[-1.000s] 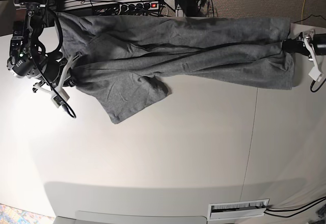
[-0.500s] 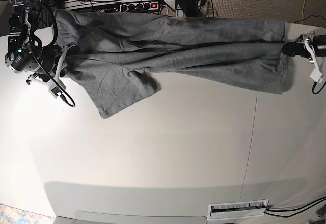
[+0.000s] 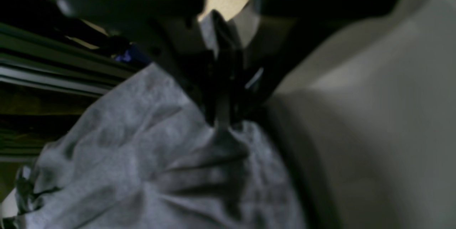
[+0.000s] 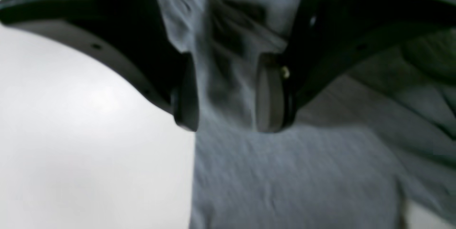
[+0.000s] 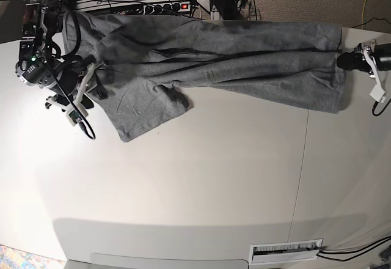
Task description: Fold the T-shirt properly
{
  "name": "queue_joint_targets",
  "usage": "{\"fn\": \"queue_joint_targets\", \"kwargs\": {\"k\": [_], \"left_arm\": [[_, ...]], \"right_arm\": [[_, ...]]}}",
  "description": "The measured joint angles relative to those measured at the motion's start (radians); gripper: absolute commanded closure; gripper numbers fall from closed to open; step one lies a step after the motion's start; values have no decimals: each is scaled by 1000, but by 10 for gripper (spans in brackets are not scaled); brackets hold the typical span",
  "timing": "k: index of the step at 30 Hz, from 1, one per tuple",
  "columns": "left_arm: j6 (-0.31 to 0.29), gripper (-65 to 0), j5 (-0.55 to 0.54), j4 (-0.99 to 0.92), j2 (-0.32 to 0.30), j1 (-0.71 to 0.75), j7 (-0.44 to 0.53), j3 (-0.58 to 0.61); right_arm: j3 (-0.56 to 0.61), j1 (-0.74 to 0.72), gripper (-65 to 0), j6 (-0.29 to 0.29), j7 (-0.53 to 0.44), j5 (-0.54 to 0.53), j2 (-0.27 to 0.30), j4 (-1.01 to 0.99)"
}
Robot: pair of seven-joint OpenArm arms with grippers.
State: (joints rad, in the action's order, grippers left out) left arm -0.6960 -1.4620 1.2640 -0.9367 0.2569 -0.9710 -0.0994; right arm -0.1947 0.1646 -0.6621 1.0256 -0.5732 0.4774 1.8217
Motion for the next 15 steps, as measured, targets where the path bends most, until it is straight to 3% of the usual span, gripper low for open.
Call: {"fn": "queue_joint_targets", "kwargs": {"k": [5,8,12,15], "left_arm": [[3,-160,1,103,0,0,8,0],[3,-160,2,166,0,0,43,0],[5,-160,89,233,2,0,148,0],[7,-160,93,278,46,0,160,0]], "right_arm": [[0,-4,-274,0,-126,120,-72,0],[-1,-8,-274,0,-168,184,-79,0],[-2,-42,-274,-1,-169,246,-79,-1],[-3,-78,-274,2,-182,262,-79,-7]]}}
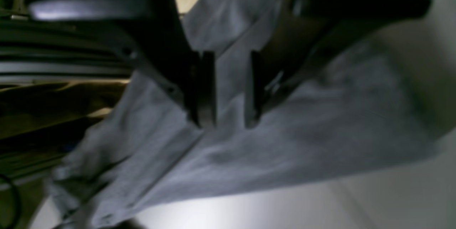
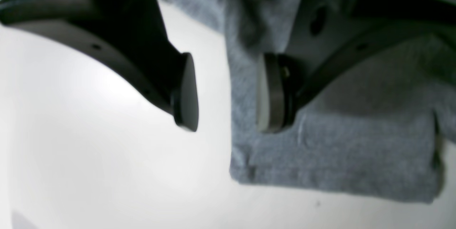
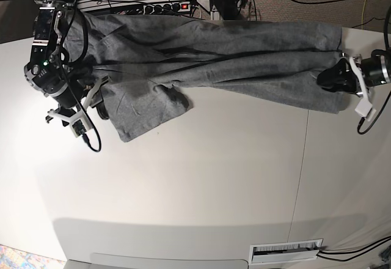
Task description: Fold the T-shirt properly
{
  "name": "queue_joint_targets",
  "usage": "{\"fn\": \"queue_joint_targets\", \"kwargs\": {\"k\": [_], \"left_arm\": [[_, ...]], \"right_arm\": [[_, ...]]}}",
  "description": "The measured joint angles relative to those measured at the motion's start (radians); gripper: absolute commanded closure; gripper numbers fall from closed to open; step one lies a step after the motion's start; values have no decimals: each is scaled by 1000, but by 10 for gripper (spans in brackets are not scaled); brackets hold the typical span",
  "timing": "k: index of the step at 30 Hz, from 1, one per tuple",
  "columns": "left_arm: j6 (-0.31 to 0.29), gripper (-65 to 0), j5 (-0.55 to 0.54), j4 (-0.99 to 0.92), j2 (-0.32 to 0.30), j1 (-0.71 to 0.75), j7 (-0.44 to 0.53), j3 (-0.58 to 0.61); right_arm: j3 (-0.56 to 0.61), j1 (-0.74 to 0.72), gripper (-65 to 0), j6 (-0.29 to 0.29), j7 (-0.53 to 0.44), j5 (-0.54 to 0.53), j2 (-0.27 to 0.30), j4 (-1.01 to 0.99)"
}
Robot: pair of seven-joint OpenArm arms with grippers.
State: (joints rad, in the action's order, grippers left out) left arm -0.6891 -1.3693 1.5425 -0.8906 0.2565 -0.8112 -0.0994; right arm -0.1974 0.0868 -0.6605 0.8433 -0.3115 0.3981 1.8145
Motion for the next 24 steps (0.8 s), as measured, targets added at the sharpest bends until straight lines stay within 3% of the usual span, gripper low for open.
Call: {"fn": "queue_joint_targets", "kwargs": {"k": [6,12,18,24], "left_arm": [[0,-160,145,16,113,6,-3,0],[0,-160,174,16,174,16,-2,0],[0,-160,280,16,220,17,-1,0],[0,-160,288,15,233,31,2,0]], "right_arm": [[-1,-92,-274,2,-34,5,-2,-208],[16,-229,-274,1,-40,-53,-1,-362],[143,-330,-274,2,-40,-53,-1,-522],[260,-375,-274,2,-29,-52,-2,-616]]}}
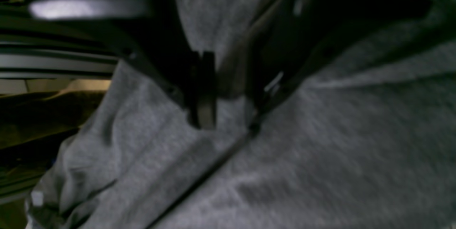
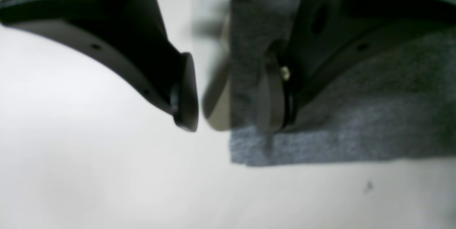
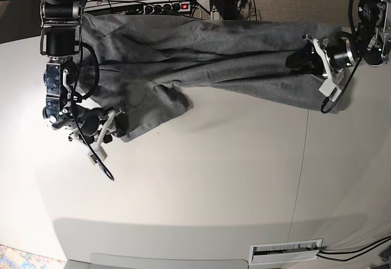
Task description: Fold the T-shirt properly
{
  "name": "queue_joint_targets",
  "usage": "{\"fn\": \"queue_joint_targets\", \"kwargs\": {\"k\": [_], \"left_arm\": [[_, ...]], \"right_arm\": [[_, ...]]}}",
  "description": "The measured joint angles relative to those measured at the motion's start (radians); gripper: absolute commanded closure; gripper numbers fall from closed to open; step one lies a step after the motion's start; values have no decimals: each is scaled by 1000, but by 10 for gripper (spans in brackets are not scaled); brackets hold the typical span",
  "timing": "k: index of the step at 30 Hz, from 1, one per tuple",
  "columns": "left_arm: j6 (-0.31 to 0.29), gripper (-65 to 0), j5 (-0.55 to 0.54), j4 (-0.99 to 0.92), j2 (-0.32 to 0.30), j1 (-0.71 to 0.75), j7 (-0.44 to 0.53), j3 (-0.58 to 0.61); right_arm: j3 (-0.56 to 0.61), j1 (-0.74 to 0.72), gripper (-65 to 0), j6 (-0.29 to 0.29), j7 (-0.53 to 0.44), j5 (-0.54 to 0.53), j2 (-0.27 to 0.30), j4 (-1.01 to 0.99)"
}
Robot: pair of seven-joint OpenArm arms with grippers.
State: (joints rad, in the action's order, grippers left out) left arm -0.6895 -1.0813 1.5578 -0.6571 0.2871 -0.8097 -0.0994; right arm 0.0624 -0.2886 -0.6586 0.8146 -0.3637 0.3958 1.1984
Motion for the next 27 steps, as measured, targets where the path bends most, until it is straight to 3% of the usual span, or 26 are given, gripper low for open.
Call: {"fn": "queue_joint_targets", "kwargs": {"k": [6,12,19,27], "left_arm": [[0,-160,4,0,0,3,4,0],[0,-160,4,0,0,3,11,0],[0,-160,4,0,0,3,26,0],[0,-160,6,0,0,3,37,0]], "right_arm": [[19,-5,-269,3,35,-1,1,0],[17,-19,-4,5,104,-31,3,-18],[18,-16,0,3,156,-201,2,-20],[15,-2,0,5,393,-352,2,159]]}}
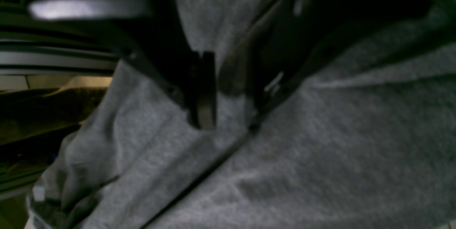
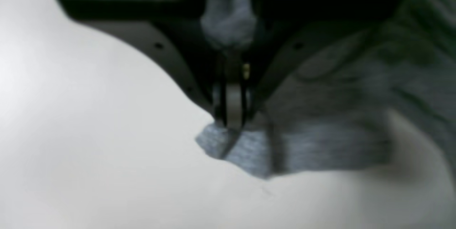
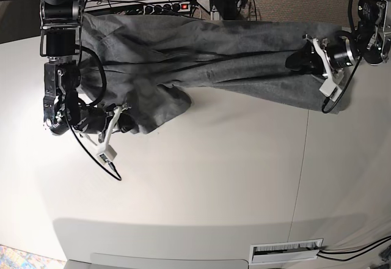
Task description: Fold the T-shirt properly
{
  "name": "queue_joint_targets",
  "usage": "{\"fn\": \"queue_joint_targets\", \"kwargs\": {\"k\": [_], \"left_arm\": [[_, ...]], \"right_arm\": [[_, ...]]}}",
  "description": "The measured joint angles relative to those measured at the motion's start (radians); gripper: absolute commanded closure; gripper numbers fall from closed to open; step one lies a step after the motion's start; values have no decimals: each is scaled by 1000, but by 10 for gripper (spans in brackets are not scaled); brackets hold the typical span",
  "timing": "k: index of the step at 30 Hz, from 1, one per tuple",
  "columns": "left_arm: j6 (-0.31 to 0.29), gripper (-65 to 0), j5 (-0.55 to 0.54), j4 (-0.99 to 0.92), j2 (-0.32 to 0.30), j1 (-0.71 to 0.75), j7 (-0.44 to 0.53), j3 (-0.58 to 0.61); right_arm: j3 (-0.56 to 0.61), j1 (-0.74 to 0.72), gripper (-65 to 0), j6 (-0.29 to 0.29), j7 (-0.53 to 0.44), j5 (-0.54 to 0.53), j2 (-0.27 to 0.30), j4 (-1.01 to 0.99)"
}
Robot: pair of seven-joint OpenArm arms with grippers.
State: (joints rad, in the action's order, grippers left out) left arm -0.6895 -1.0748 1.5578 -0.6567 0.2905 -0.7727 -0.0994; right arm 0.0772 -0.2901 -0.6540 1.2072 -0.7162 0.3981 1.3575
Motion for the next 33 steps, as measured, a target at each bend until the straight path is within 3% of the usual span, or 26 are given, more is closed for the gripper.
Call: {"fn": "queue_joint_targets", "kwargs": {"k": [4,11,23,33], "left_arm": [[0,-160,3,0,0,0,19,0],[0,-159,55,-1,0,0,23,0],[0,-159,58,-1,3,0,27,0],[0,-159,59,-1,2,1,50,0]], "right_arm": [[-25,14,0,-2,12,-30,11,108],[-124,170,0,-2,38,-74,11,241],[-378,569,0,-2,16,-103,11,611],[-523,800,0,-2,-2,-104,11,820]]}}
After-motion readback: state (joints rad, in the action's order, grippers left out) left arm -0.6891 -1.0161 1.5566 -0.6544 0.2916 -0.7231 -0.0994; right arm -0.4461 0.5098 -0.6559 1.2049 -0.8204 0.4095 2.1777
